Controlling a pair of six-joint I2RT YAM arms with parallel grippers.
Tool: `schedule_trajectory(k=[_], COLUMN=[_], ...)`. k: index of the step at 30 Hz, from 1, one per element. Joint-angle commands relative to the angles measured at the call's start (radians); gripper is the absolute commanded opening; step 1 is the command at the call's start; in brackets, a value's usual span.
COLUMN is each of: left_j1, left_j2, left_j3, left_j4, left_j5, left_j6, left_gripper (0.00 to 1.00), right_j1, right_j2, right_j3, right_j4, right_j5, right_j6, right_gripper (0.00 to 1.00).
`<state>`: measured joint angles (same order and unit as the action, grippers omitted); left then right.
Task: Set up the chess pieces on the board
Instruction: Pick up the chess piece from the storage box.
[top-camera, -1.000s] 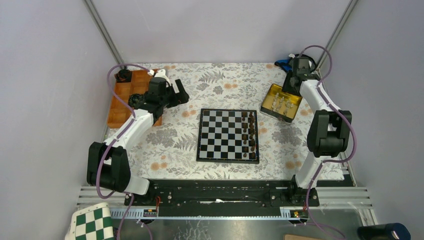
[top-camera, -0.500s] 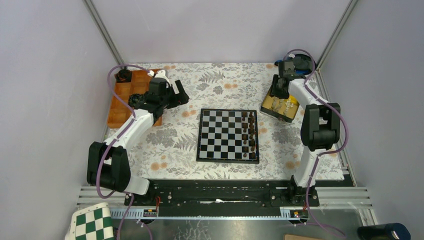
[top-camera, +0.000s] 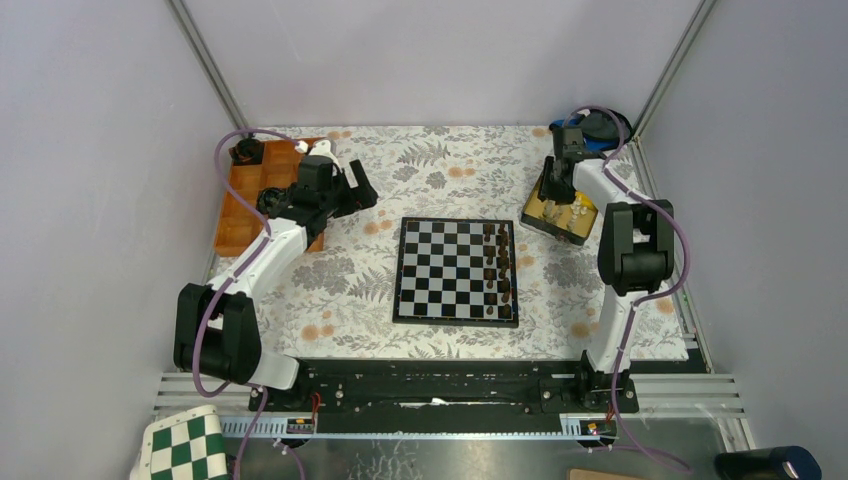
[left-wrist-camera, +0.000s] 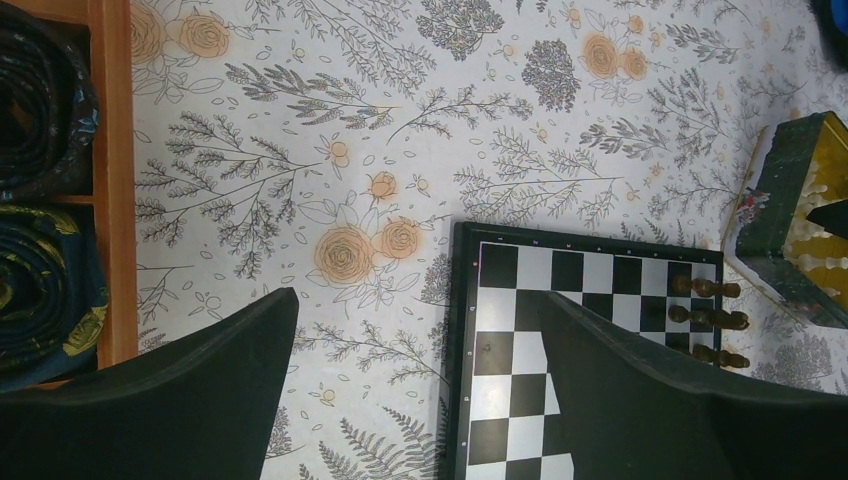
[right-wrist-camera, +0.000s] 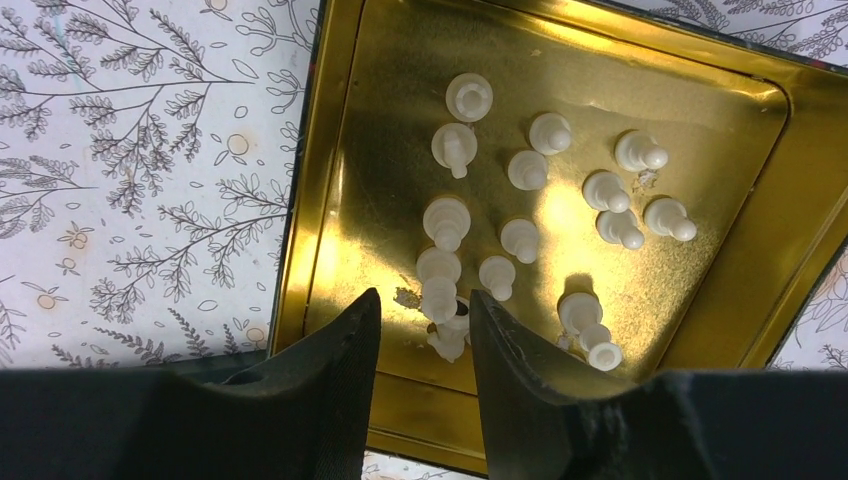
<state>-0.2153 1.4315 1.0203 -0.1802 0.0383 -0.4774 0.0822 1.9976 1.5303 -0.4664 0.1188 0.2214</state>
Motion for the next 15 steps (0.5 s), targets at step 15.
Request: schedule_trajectory(k=[15], left_j1=[-0.002], left_j2=[0.037], left_j3=[0.006], left_j4=[0.016], left_j5=[-0.024], left_j6=[-0.002], left_gripper=[0.97], right_j1=[0.000], right_j2=[0.059], right_j3=[0.066], right_j4=[-0.011], right_j5=[0.022], right_j6=[-0.005], right_gripper=[0.21])
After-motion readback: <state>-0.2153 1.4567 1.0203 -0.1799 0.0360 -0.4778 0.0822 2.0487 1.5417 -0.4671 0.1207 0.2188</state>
